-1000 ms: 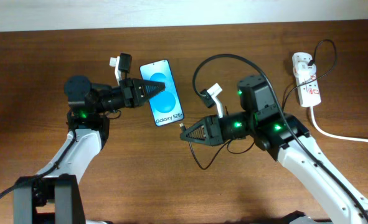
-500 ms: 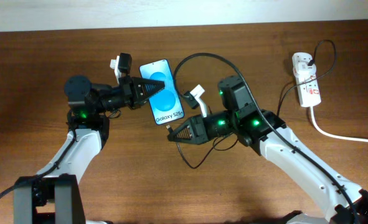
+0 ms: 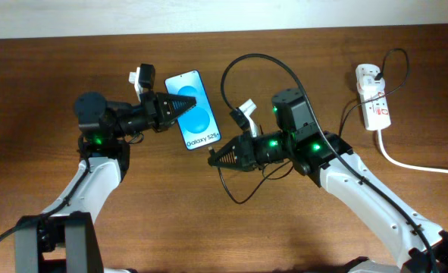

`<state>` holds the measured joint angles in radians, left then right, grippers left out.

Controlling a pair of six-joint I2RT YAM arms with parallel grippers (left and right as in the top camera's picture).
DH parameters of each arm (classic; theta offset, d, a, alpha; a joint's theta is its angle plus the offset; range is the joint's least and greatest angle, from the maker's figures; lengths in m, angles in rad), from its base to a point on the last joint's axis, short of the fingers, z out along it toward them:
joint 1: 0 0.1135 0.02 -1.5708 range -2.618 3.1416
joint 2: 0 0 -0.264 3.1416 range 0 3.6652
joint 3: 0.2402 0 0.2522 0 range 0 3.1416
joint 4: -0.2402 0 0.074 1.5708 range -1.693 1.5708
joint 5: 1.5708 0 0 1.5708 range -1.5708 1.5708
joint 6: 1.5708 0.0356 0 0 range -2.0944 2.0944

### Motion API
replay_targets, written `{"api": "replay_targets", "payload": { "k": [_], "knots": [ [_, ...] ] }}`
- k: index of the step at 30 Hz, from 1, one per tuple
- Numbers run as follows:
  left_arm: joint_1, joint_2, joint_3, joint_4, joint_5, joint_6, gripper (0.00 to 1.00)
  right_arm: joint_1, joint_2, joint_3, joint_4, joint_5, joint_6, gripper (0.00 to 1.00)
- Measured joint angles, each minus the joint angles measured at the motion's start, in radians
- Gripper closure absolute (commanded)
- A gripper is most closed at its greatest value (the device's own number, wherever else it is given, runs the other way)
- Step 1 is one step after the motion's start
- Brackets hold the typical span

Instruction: Plug charger to phone and switch on socket

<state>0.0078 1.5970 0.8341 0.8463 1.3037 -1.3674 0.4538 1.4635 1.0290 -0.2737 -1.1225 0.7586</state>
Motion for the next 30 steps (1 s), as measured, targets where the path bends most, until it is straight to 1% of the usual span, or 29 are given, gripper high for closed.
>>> {"api": "replay_targets", "payload": {
  "k": [6,18,23,30],
  "knots": [
    [0.000,0.000,0.000,0.000,-0.048,0.000,1.00,0.000,0.000,0.000,0.076,0.007,0.009,0.96],
    [0.000,0.000,0.000,0.000,-0.059,-0.011,1.00,0.000,0.030,0.000,0.078,0.009,0.080,0.96],
    [0.000,0.000,0.000,0.000,-0.061,-0.015,1.00,0.000,0.056,0.000,0.121,0.012,0.095,0.96],
    [0.000,0.000,0.000,0.000,-0.063,-0.015,1.00,0.010,0.056,0.000,0.122,-0.030,0.098,0.96]
  ]
}}
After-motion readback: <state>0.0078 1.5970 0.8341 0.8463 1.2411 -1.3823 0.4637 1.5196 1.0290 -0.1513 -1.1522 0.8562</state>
